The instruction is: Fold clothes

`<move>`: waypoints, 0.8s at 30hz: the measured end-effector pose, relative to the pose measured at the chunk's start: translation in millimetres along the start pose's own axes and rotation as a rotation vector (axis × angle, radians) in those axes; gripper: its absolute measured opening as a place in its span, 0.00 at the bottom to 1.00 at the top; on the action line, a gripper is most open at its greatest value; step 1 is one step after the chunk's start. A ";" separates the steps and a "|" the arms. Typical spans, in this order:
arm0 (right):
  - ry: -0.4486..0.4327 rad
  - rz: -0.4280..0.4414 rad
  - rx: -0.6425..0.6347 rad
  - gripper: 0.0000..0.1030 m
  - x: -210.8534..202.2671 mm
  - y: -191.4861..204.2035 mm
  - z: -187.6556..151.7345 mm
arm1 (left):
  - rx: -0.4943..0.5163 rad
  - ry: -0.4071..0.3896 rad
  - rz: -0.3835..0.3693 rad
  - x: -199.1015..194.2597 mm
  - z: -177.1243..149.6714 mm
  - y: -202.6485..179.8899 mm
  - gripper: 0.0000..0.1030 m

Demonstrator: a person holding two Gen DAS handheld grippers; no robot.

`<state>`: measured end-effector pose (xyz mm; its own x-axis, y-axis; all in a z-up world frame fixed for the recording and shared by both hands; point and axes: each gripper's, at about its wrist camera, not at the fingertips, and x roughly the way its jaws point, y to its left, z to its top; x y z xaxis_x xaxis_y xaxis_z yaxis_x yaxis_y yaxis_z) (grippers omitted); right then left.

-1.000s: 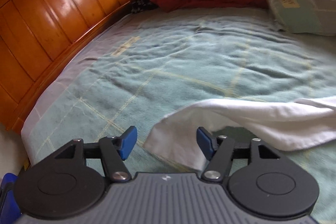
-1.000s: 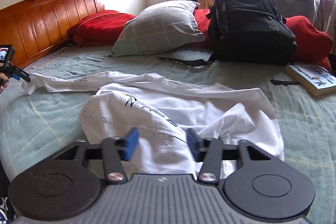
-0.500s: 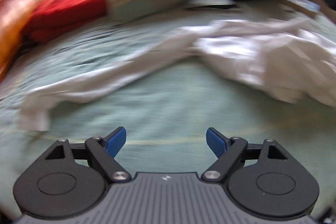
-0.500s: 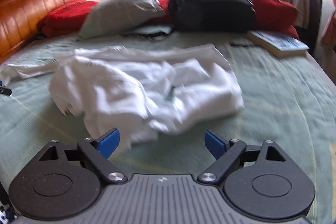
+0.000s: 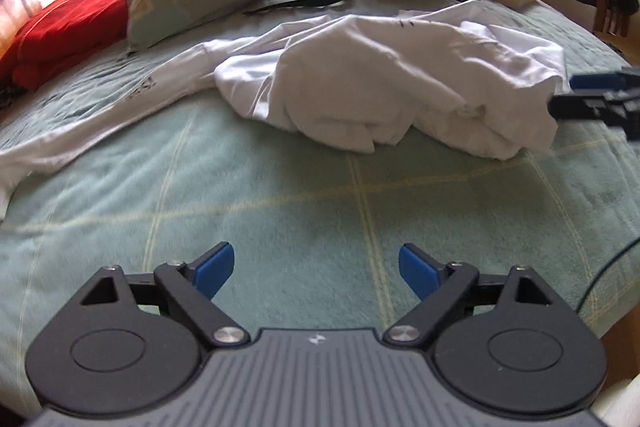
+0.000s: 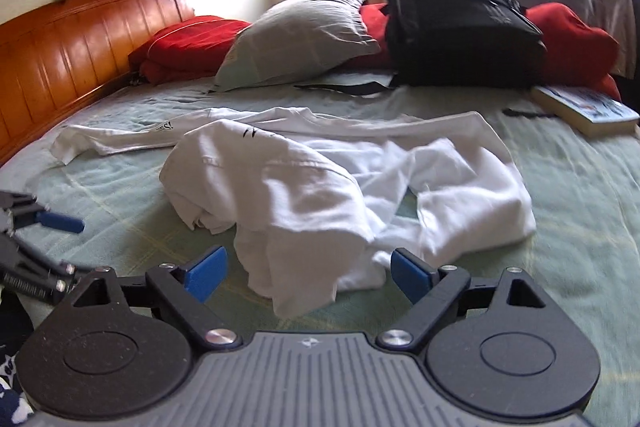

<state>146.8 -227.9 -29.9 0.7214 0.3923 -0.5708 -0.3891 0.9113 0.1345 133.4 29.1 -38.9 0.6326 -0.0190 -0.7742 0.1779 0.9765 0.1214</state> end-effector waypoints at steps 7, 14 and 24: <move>0.015 0.027 0.004 0.92 43.2 -5.0 21.8 | -0.035 -0.033 0.037 -14.7 -7.9 0.1 0.87; 0.060 0.191 0.036 0.97 61.4 14.5 18.7 | -0.124 -0.070 0.079 -26.9 -9.5 21.0 0.87; 0.072 0.261 0.035 0.97 8.5 15.1 -0.2 | -0.134 -0.078 0.040 -23.4 -9.6 14.5 0.87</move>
<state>146.9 -210.8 -32.9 0.5562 0.6057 -0.5690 -0.5353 0.7848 0.3121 113.9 45.8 -25.0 0.6949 0.0094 -0.7190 0.0519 0.9966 0.0632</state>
